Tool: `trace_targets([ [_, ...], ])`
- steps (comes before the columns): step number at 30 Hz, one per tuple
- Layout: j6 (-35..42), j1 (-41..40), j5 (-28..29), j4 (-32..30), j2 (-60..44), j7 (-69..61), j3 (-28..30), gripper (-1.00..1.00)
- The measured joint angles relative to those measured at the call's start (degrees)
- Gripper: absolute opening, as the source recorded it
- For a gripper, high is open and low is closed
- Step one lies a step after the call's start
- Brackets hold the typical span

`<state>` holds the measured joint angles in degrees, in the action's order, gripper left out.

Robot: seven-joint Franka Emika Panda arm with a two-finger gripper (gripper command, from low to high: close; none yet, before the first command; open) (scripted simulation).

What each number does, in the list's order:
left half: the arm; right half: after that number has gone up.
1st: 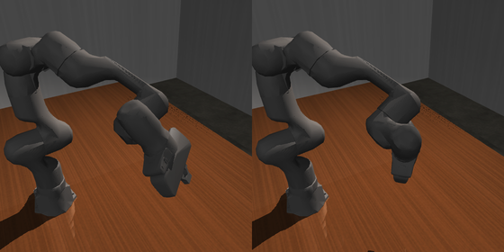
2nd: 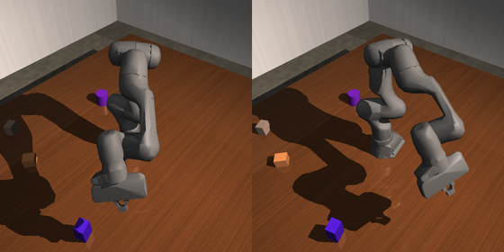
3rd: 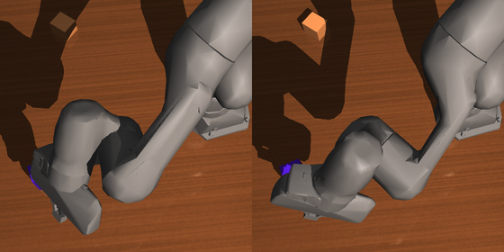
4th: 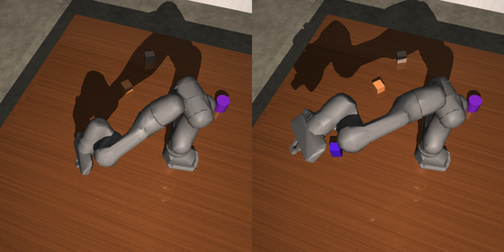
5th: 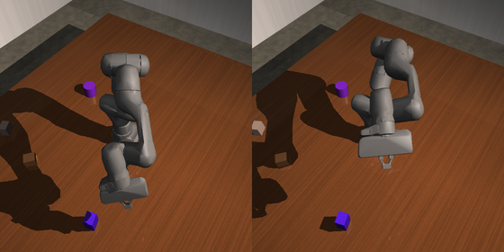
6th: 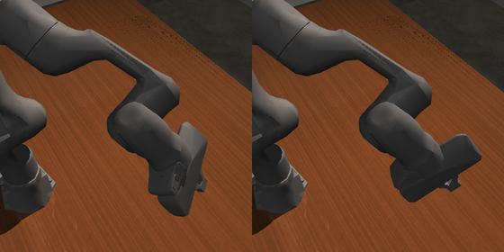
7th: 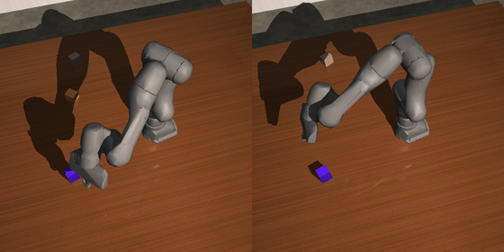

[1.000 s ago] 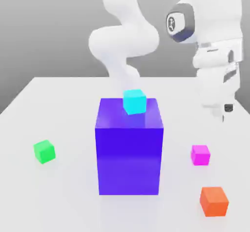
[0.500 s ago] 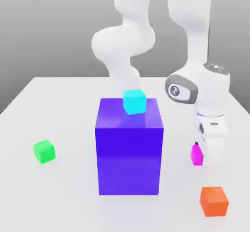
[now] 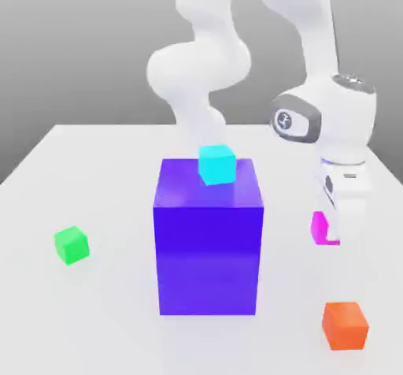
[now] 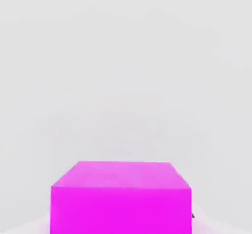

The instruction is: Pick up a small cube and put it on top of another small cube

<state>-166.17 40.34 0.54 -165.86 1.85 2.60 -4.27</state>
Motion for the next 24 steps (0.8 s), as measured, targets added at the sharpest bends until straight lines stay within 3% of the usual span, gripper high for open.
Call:
trace_targets([
  [8,0.87,-11.85,6.91,4.92,5.15,10.64,3.88,-1.00],
  [16,5.33,-33.31,16.12,7.99,12.83,25.48,11.69,-1.00],
  [24,8.99,-52.90,21.02,8.87,18.33,36.09,19.58,-1.00],
])
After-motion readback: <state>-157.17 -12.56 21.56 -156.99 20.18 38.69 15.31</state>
